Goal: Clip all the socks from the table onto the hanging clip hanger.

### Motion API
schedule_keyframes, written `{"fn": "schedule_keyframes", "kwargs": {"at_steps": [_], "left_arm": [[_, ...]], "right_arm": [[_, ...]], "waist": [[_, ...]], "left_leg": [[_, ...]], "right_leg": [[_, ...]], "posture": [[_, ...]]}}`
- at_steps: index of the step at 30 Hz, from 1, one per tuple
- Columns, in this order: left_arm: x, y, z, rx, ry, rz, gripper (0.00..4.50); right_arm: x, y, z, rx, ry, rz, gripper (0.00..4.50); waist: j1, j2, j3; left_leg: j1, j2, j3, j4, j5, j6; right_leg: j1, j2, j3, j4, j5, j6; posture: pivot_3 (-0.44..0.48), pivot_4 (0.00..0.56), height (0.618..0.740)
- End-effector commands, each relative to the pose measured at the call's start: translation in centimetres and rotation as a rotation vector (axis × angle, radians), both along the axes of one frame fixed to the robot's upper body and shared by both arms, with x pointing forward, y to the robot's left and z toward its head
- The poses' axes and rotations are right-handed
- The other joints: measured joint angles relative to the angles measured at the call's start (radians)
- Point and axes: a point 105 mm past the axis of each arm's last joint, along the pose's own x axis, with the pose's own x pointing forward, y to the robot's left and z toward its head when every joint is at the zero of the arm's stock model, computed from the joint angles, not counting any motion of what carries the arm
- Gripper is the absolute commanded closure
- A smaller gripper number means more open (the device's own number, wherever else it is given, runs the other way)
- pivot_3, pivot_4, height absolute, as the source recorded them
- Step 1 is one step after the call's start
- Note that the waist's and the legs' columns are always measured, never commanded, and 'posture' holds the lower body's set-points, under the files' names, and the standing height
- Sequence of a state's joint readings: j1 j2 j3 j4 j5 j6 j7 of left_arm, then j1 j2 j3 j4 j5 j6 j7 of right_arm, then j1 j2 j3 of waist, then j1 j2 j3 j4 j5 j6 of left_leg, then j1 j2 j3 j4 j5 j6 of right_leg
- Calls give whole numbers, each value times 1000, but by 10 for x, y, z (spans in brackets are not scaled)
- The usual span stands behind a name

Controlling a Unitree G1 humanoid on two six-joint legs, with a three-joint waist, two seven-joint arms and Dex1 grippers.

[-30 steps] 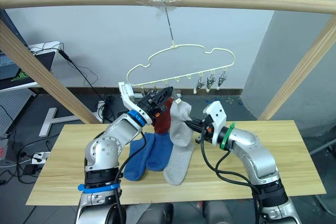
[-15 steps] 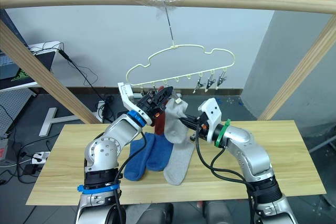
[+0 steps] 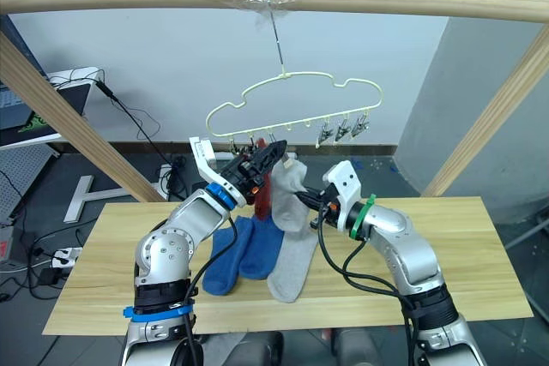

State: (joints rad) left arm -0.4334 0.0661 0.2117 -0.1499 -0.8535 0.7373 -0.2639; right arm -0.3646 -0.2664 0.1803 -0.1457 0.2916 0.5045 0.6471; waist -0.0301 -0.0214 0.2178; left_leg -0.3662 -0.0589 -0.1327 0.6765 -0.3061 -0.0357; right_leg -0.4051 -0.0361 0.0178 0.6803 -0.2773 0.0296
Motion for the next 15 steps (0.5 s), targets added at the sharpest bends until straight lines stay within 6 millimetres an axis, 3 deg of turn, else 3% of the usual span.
{"fn": "schedule_keyframes", "kwargs": {"at_steps": [1, 6, 9, 15], "left_arm": [[-9, 2, 13, 1, -48, -16, 34], [-24, 17, 2, 90, -22, -39, 34], [-33, 22, 4, 141, -36, -63, 0], [-39, 24, 5, 205, -68, -75, 0]], "right_arm": [[5, -2, 5, -15, -56, -25, 4500], [10, -3, 6, -15, -64, -53, 4500], [9, -1, 6, 2, -43, -39, 3697], [7, 0, 5, -1, -38, -35, 1573]], "waist": [[-1, 0, 0], [-3, 0, 0], [-1, 0, 0], [1, 0, 0]], "left_leg": [[0, 0, 0, 0, 0, 0], [0, 0, 0, -1, 0, 0], [0, 0, 0, -1, 0, 0], [0, 0, 0, -1, 0, 0]], "right_leg": [[0, 0, 0, 0, 0, 0], [-1, 0, 1, 0, 0, 0], [-1, 0, 0, 0, 0, 0], [0, 0, 0, 0, 0, 0]], "posture": [[-32, 194, 740], [-32, 194, 740], [-21, 204, 740], [-13, 206, 740]]}}
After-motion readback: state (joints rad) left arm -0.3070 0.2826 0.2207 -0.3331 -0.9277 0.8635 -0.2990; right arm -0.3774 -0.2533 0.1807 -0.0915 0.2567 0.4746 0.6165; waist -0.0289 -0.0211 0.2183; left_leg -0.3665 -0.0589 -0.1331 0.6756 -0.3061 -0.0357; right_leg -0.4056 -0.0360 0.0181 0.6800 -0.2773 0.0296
